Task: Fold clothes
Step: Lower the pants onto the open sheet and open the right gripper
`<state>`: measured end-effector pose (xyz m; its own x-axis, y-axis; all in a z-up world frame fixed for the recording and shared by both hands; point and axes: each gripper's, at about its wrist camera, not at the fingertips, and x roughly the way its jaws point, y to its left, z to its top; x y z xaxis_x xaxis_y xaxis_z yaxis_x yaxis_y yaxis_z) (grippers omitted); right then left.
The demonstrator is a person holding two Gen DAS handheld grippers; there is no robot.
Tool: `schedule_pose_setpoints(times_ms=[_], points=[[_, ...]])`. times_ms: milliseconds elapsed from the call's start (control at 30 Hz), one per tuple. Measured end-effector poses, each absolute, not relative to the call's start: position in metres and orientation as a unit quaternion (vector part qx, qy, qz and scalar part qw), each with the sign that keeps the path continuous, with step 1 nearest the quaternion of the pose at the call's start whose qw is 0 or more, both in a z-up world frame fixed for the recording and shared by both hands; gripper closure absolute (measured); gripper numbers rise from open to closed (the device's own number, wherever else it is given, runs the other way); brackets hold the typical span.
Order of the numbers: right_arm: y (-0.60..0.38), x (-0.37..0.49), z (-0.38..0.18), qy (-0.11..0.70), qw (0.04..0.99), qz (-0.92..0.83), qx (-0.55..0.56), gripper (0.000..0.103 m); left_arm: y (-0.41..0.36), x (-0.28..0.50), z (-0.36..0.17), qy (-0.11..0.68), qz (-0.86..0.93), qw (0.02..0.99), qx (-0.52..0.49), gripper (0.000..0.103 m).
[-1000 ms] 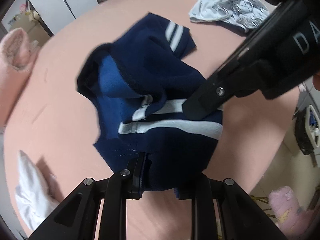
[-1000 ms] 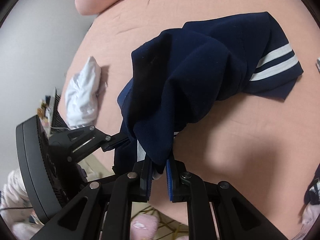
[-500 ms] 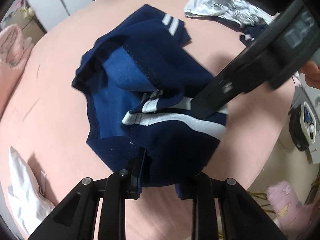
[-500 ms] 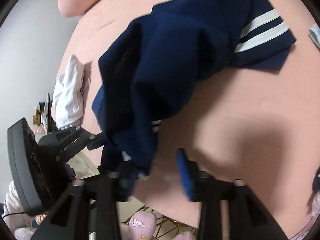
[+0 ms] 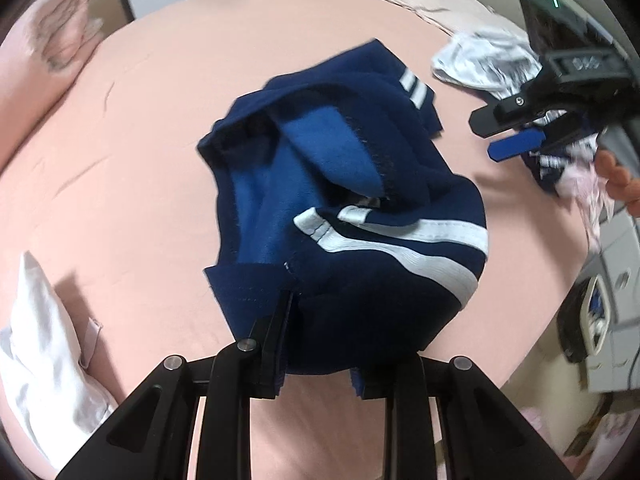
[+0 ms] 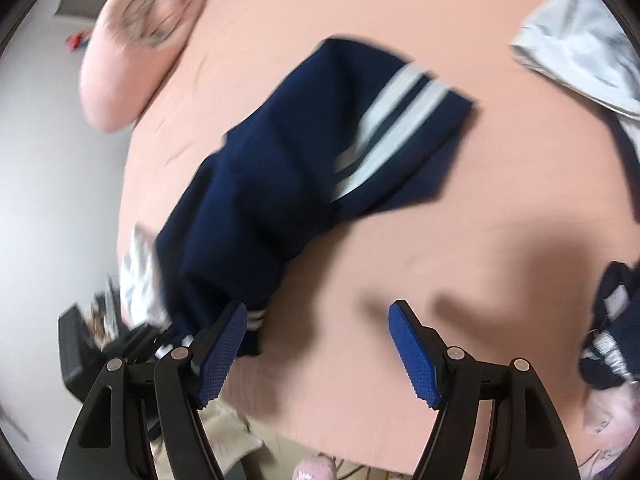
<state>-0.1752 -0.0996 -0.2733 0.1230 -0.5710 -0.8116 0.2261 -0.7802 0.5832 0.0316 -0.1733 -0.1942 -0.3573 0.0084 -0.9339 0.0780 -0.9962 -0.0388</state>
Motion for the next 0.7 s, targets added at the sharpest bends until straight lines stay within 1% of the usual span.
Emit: schedule_pose_setpoints(times_ms=[100, 167, 233, 300, 400, 467, 600, 700], points=[[-0.091, -0.204, -0.279, -0.139, 0.284, -0.662, 0.679, 0.030, -0.186, 0.043, -0.195, 0.037, -0.826, 0.043, 0.561, 0.082], [-0.094, -0.203, -0.287, -0.145, 0.276, -0.664, 0.679, 0.030, -0.184, 0.024, -0.199, 0.038, -0.830, 0.050, 0.554, 0.082], [-0.096, -0.210, -0.291, -0.148, 0.270, -0.670, 0.676, 0.030, -0.183, 0.028, -0.193, 0.037, -0.835, 0.054, 0.547, 0.082], [-0.096, -0.220, -0.291, -0.134, 0.262, -0.687, 0.664, 0.030, -0.198, 0.013, -0.193, 0.037, -0.838, 0.059, 0.541, 0.082], [-0.104, -0.224, -0.285, -0.125, 0.249, -0.703, 0.654, 0.030, -0.213, 0.014, -0.186, 0.047, -0.837, 0.061, 0.542, 0.082], [-0.110, -0.229, -0.288, -0.130, 0.242, -0.703, 0.657, 0.030, -0.209, -0.007, -0.200, 0.049, -0.834, 0.060, 0.547, 0.082], [-0.114, -0.240, -0.298, -0.138, 0.231, -0.702, 0.659, 0.030, -0.204, -0.009, -0.205, 0.046, -0.832, 0.058, 0.550, 0.082], [-0.115, -0.244, -0.305, -0.163, 0.230, -0.695, 0.662, 0.030, -0.204, -0.005, -0.205, 0.052, -0.831, 0.056, 0.551, 0.082]])
